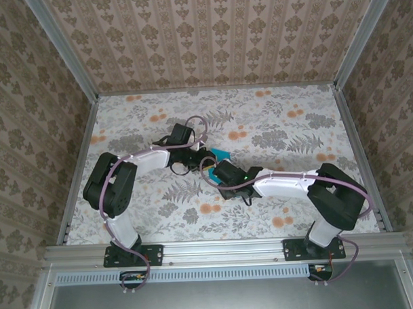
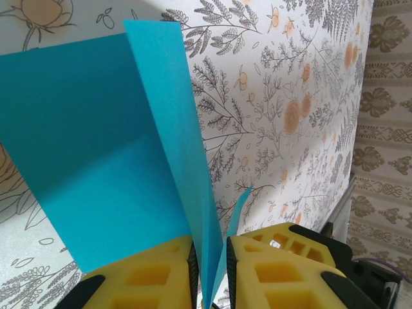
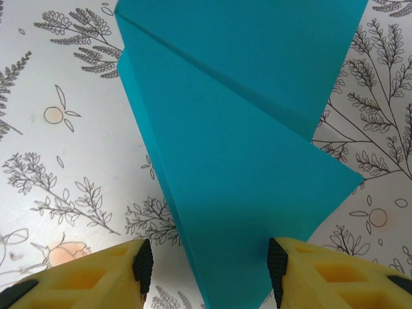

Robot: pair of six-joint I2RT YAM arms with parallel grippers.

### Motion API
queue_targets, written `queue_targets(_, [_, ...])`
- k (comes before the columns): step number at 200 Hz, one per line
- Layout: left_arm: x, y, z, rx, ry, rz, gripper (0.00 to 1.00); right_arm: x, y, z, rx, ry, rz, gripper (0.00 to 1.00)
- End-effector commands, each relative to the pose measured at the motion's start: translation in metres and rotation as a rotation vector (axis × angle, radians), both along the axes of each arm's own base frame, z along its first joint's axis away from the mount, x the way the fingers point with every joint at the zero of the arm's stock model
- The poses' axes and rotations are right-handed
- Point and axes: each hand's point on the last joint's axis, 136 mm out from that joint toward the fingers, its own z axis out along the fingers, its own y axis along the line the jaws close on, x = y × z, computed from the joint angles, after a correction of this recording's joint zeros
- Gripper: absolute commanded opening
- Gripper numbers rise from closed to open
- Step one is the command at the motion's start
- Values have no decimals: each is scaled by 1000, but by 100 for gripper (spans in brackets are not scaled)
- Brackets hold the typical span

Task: Fold a paper plane with a square sheet of paper (fold left side to right side)
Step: Fourth fold the wing at the center of the table.

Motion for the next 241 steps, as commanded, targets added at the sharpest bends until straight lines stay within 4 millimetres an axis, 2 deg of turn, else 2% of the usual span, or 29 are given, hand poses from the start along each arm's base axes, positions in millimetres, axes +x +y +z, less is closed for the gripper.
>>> queue_targets(1, [0,-4,7,-9,16,-3,21,12,2,10,-17,-60,-27,53])
queue_targets(39, [1,-4,7,-4,16,-3,21,10,0,-1,-39,-39,-25,47])
queue_targets(68, [1,-1,8,-1,13,-1,21,10,0,-1,-37,-39,-27,37])
queue_targets(116, [3,7,17,2,-14,12,35,7,2,-3,-27,-19,-18,22])
queue_targets(148, [6,22,27,8,-40,40,42,4,3,-7,-3,4,-21,12])
queue_targets(195, [3,45,27,16,-40,81,46,0,13,-4,136,83,-16,8])
queue_targets(241, [-8,30,5,-7,20,53,38,-4,14,-6,290,187,-31,7])
